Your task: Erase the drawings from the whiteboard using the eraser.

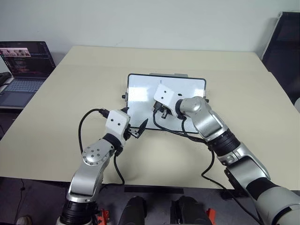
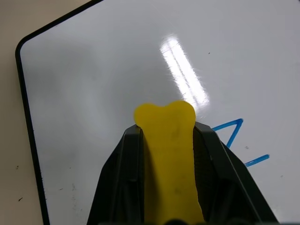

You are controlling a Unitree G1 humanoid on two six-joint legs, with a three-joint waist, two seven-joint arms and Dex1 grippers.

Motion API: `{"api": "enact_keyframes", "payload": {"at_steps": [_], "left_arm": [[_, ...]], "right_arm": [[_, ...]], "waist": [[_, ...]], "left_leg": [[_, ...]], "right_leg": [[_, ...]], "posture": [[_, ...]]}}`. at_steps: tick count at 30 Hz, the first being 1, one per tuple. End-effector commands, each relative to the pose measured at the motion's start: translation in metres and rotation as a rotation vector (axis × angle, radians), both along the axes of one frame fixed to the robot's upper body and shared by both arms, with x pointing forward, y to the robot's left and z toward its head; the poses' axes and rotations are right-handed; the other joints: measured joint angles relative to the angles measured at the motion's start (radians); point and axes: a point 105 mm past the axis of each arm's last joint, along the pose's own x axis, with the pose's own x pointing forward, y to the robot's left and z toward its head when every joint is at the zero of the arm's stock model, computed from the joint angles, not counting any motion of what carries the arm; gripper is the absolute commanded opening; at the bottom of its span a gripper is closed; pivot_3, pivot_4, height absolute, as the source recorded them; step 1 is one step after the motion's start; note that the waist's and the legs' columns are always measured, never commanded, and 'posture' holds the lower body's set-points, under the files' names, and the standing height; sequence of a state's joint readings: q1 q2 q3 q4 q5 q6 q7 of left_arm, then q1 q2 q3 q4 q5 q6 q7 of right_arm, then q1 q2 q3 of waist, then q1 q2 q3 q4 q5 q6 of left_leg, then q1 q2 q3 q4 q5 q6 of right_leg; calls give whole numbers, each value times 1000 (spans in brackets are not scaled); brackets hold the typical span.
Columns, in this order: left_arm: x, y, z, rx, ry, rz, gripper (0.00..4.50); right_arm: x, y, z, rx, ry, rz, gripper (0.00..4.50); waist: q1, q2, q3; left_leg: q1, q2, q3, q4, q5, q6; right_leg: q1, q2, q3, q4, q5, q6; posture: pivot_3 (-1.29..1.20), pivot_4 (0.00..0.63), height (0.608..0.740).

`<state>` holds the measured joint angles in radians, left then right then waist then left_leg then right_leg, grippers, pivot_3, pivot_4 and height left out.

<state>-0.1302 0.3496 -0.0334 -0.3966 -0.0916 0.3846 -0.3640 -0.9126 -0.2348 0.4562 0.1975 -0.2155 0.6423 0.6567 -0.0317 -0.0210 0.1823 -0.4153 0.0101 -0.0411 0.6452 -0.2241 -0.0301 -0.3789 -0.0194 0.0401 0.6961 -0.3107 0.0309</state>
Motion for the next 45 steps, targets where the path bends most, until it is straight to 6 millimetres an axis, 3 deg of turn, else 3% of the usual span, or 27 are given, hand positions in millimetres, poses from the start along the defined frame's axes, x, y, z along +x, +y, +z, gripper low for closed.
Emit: {"api": "enact_keyframes", "payload": {"at_steps": [1, 7, 13, 16, 19, 26, 29, 38, 45], "left_arm": [[-4, -2, 16, 7, -67, -6, 4500], [-2, -5, 16, 5, -66, -20, 4500], [0, -9, 16, 2, -62, -37, 4500], [2, -10, 16, 1, -63, -42, 4500], [2, -10, 17, 2, -63, -44, 4500], [1, -7, 17, 5, -63, -35, 4500], [0, -7, 17, 2, -62, -30, 4500], [-1, -6, 16, -4, -62, -16, 4500], [-2, -5, 15, -6, -63, -9, 4500]], "right_arm": [[-1, -2, 5, 0, -14, -9, 1084], [7, -5, 30, 30, -77, -36, 1084], [15, 1, 94, 114, -247, -49, 1084], [17, 5, 112, 143, -299, -54, 1084], [23, 3, 104, 128, -291, -63, 1084], [31, -4, 51, -16, -202, -54, 1084], [31, -3, 37, -66, -174, -38, 1084], [32, -1, 30, -87, -143, -30, 1084], [20, 4, 19, -66, -85, -10, 1084]], "waist": [[0, 0, 0], [0, 0, 0], [0, 0, 0], [-1, 0, 0], [0, 0, 0], [0, 0, 0], [-1, 0, 0], [-1, 0, 0], [-1, 0, 0]], "left_leg": [[0, 0, 0, 0, 0, 0], [0, 0, 0, 0, 0, 0], [-1, 0, 0, -1, 0, 0], [-1, 0, 1, -2, 0, 0], [-1, 0, 1, -2, 0, 0], [-1, 0, 1, -2, 0, 0], [-1, 0, 1, -2, 0, 0], [1, 0, 1, -1, 0, 0], [2, 0, 1, -1, 0, 0]], "right_leg": [[0, 0, 0, 0, 0, 0], [0, 0, 0, 0, 0, 0], [-1, 0, 0, -1, 0, 0], [-2, 0, 0, -1, 0, 0], [-1, 0, 0, -3, 0, 0], [-1, 0, 0, -3, 0, 0], [-1, 0, 0, -3, 0, 0], [1, 0, 0, -1, 0, 0], [1, 0, 0, -1, 0, 0]], "posture": [[0, 150, 740], [0, 150, 740], [0, 150, 740], [0, 150, 740], [0, 150, 740], [0, 150, 740], [0, 150, 740], [0, 150, 740], [0, 150, 740]]}}
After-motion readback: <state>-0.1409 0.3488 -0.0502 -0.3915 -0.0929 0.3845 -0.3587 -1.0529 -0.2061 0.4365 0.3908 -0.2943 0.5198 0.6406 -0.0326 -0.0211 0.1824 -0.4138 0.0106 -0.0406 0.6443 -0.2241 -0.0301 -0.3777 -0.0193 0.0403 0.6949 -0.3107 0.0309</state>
